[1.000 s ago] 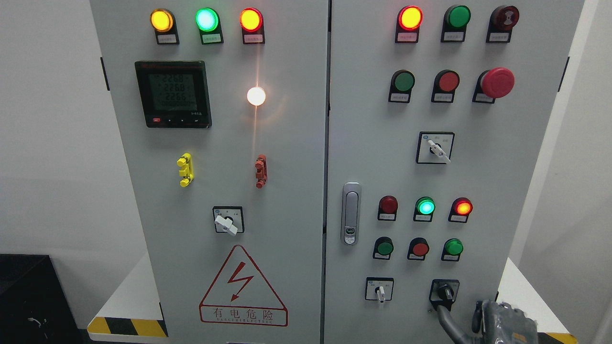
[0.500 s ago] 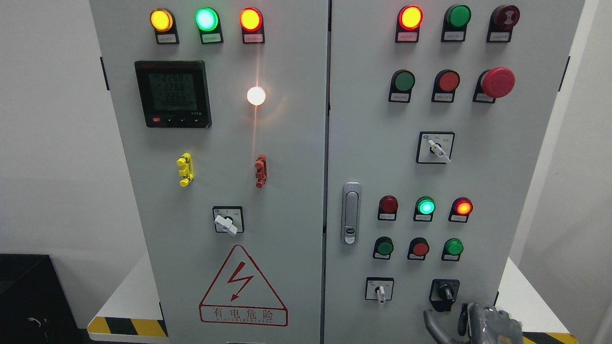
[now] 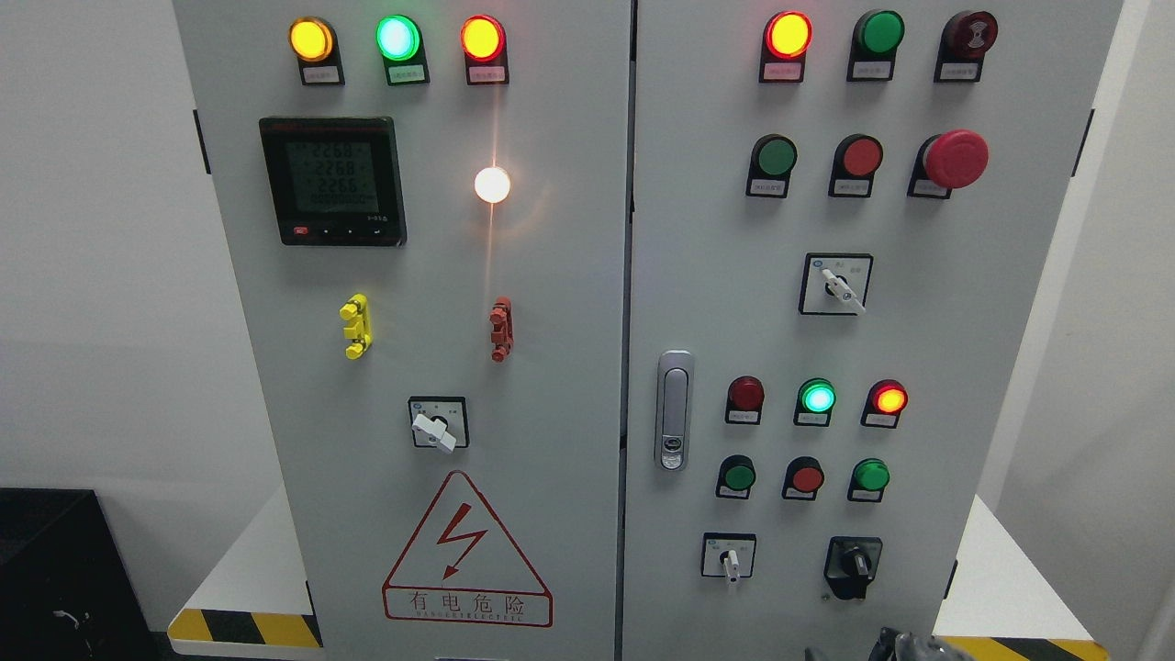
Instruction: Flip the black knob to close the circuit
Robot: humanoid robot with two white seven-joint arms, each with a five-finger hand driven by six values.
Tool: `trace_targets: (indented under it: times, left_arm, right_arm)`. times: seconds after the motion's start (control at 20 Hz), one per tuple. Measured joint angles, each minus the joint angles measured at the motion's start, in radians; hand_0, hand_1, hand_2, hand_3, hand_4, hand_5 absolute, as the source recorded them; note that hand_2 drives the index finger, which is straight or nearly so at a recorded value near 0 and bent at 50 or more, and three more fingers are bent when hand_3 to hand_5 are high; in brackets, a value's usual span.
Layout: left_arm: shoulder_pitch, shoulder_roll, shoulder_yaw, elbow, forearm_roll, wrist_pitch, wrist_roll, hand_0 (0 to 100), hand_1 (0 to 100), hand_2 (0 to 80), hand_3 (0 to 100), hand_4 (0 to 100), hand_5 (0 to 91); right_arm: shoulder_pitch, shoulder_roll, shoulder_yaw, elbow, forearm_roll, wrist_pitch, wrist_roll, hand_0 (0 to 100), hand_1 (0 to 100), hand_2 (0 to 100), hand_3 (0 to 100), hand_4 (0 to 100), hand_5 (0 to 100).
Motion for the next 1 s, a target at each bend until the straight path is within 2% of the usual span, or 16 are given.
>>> trace_targets:
  times: [0.05, 0.3, 0.45, 0.65, 0.8, 0.9, 1.0]
  left_arm:
    - [0.000, 0.000, 0.000, 0.000, 0.000, 0.000, 0.000, 12, 56, 0.0, 0, 0, 0.0]
    - [0.000, 0.000, 0.000, 0.000, 0.000, 0.000, 0.000, 12, 56, 0.0, 0, 0, 0.0]
    - [0.000, 0.000, 0.000, 0.000, 0.001, 0.000, 0.000, 12, 56, 0.0, 0, 0, 0.0]
    - [0.000, 0.000, 0.000, 0.000, 0.000, 0.000, 0.000, 12, 56, 0.0, 0, 0, 0.0]
    - [0.000, 0.000, 0.000, 0.000, 0.000, 0.000, 0.000, 12, 56, 0.0, 0, 0, 0.0]
    - [0.000, 0.000, 0.000, 0.000, 0.000, 0.000, 0.000, 12, 56, 0.0, 0, 0, 0.0]
    - [0.000, 0.000, 0.000, 0.000, 0.000, 0.000, 0.000, 12, 56, 0.0, 0, 0, 0.0]
  right_arm:
    - [0.018, 0.002, 0.005, -0.012, -0.044, -0.016, -0.011, 0, 8, 20, 37, 36, 38]
    - [0.091, 0.009, 0.017, -0.059, -0.298, -0.129, -0.055, 0, 4, 10, 26, 23, 24]
    - [0.130, 0.012, 0.027, -0.079, -0.485, -0.202, -0.060, 0, 2, 7, 23, 19, 17]
    - [0.161, 0.014, 0.036, -0.097, -0.724, -0.233, -0.063, 0, 0, 7, 21, 18, 16]
    - [0.177, 0.016, 0.041, -0.106, -0.866, -0.241, -0.068, 0, 0, 3, 16, 10, 6]
    - [0.187, 0.016, 0.044, -0.111, -0.929, -0.248, -0.045, 0, 0, 1, 12, 6, 0]
    - [0.196, 0.016, 0.046, -0.114, -0.984, -0.266, -0.021, 0, 0, 0, 9, 3, 0]
